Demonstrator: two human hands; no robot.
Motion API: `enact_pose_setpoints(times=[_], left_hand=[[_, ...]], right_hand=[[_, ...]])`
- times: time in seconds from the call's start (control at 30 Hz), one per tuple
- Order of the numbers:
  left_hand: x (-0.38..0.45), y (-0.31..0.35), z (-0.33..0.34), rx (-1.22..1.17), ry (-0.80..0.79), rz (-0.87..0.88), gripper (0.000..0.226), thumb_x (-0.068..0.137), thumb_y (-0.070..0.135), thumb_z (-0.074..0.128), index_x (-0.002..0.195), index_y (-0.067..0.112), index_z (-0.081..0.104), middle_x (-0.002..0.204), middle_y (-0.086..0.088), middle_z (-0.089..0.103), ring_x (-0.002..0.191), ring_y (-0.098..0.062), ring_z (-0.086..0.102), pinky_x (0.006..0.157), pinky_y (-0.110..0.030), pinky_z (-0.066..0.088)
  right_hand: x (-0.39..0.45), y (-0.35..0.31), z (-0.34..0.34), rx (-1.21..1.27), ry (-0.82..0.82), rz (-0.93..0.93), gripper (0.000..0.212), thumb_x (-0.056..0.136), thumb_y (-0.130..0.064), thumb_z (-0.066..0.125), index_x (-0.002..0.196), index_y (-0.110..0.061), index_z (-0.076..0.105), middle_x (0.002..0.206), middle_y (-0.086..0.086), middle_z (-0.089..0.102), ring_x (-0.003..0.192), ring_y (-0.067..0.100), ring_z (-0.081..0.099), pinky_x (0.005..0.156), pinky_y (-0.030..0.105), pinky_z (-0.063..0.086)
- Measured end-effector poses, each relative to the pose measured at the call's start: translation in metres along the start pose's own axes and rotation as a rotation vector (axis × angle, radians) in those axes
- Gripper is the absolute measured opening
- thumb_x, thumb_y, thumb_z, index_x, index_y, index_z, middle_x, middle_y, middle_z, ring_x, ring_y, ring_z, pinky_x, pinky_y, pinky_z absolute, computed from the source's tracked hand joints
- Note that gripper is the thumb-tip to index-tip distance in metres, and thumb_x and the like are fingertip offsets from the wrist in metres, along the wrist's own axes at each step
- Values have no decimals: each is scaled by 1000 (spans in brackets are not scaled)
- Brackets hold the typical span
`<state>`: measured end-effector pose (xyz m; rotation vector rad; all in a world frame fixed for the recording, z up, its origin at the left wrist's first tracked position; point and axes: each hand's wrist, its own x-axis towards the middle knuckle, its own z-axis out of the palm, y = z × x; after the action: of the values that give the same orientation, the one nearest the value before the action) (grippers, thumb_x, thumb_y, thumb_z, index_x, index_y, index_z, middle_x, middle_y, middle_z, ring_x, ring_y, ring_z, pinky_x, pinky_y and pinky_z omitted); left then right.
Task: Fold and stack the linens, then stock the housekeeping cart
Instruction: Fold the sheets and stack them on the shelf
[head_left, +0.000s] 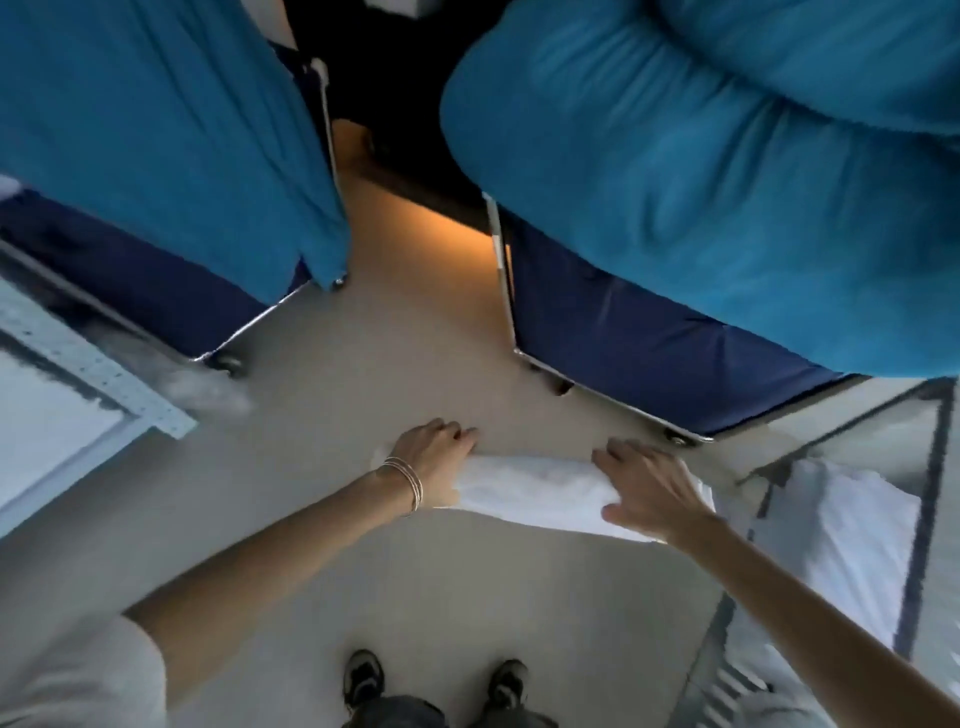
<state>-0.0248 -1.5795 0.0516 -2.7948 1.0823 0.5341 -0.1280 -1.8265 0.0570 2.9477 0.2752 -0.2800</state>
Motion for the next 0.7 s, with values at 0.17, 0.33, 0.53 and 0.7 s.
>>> enact_pose_setpoints(times=[0.17,0.33,0.53,0.7], left_hand=[[-102,-100,46,-59,-18,-226,52,77,33,65,122,16,44,119,-4,52,112,-24,46,85,-32,45],[-208,-177,82,-145,-32,-417,55,75,31,66,123,17,44,120,-4,51,113,-24,46,84,-31,44],[-328,-257,120,-244,-61,-576,57,69,30,69,119,18,44,115,-2,52,109,-24,47,83,-36,48],[-411,-304,142,-299,-49,-724,57,69,28,69,119,18,44,113,0,52,106,-22,47,79,-33,48]], right_hand=[[76,-114,-34,-56,16,-241,47,31,-33,74,74,-18,60,67,-2,54,51,16,55,38,22,38],[123,-236,-55,-8,-61,-434,47,71,-28,58,115,-15,48,107,3,53,100,23,55,77,30,42],[156,-379,-86,-41,-88,-597,45,78,-34,55,119,-19,43,112,-2,49,102,18,50,78,28,40],[180,-478,-118,-70,-30,-766,47,79,-36,56,121,-19,43,113,-1,50,104,20,51,77,28,38]])
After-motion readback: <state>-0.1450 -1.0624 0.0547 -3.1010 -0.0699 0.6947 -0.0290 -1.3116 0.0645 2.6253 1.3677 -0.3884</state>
